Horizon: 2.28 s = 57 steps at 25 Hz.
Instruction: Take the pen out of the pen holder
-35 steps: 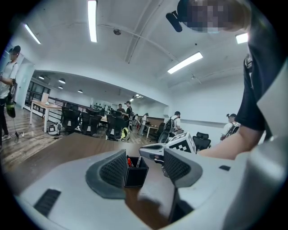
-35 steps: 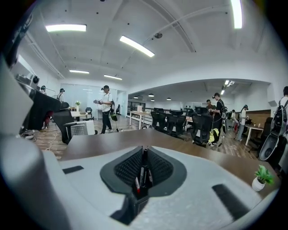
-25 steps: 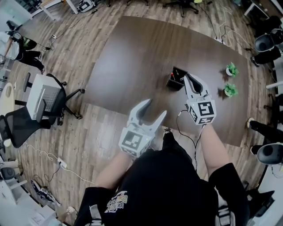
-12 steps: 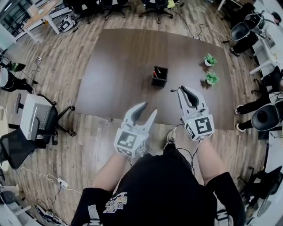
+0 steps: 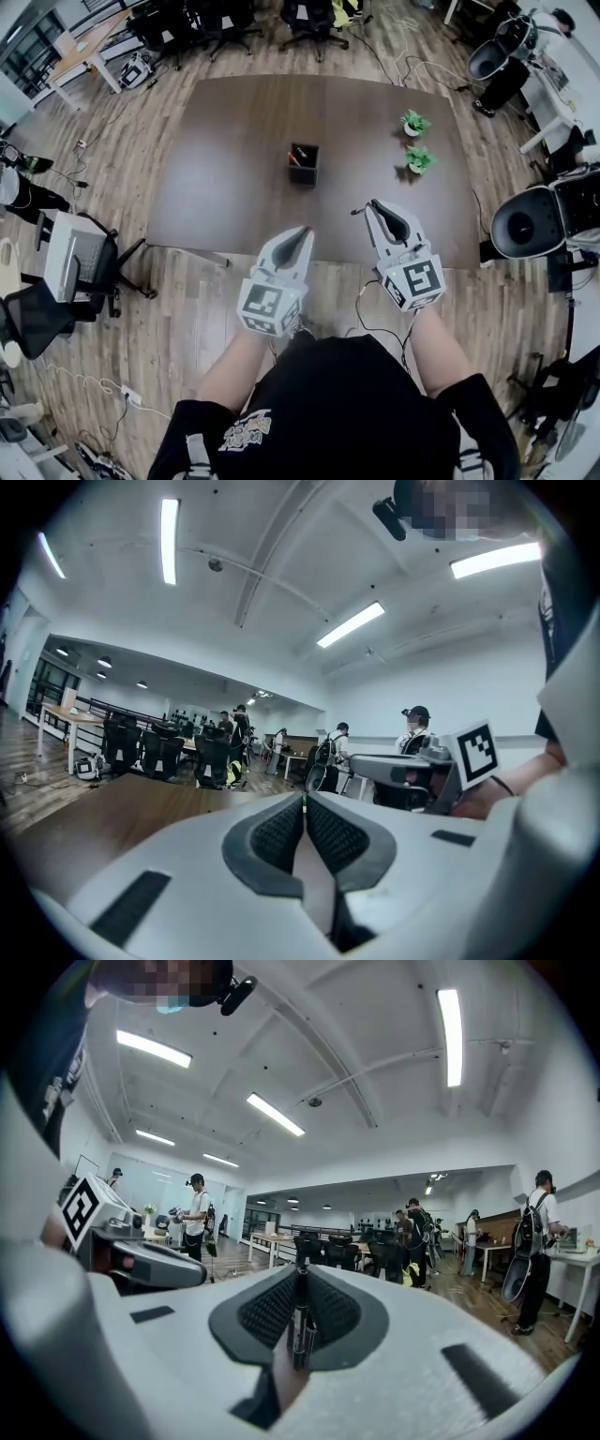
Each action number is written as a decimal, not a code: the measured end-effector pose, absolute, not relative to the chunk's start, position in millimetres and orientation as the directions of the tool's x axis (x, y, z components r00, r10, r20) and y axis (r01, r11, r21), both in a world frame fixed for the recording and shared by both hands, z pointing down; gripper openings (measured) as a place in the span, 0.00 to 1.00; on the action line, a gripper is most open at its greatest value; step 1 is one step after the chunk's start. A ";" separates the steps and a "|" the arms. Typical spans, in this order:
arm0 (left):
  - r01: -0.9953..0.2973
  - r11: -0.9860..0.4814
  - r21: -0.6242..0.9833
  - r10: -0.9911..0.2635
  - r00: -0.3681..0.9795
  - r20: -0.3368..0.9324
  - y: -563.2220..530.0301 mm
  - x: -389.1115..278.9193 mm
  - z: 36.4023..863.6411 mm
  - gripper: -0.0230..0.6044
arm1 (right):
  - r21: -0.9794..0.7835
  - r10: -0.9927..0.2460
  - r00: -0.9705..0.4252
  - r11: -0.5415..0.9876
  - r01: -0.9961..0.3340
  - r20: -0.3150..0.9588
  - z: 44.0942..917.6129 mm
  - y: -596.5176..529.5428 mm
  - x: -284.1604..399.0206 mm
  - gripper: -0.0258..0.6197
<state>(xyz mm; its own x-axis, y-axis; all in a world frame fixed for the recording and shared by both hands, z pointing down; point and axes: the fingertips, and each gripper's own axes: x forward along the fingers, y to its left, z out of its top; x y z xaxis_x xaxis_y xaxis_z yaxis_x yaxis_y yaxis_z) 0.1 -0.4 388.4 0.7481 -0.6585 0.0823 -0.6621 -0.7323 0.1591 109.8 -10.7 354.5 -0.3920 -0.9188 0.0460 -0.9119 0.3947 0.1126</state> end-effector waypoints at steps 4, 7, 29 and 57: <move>-0.704 -0.696 0.143 -0.698 0.710 0.092 33.0 32.1 383.0 0.06 | 0.071 -0.897 -0.440 0.441 -0.895 0.036 359.7 22.0 139.9 0.10; -0.737 -0.663 0.128 -0.731 0.675 0.100 60.8 49.3 381.5 0.06 | 0.062 -0.876 -0.481 0.482 -0.874 0.036 363.1 47.9 157.2 0.09; -0.867 -0.485 0.114 -0.857 0.497 0.135 138.6 67.4 390.3 0.06 | -0.026 -0.782 -0.622 0.622 -0.783 0.036 384.7 110.3 180.5 0.09; -0.870 -0.482 0.104 -0.861 0.493 0.125 160.6 41.6 383.0 0.06 | -0.013 -0.768 -0.640 0.640 -0.769 0.026 372.8 131.8 150.0 0.09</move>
<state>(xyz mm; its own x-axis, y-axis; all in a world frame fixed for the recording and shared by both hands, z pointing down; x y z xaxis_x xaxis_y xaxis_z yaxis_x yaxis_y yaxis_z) 41.6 160.6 383.0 0.4925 -0.8613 0.1250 -0.8698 -0.4823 0.1045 150.0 131.8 372.8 -0.6397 -0.7681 0.0264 -0.7686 0.6397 -0.0126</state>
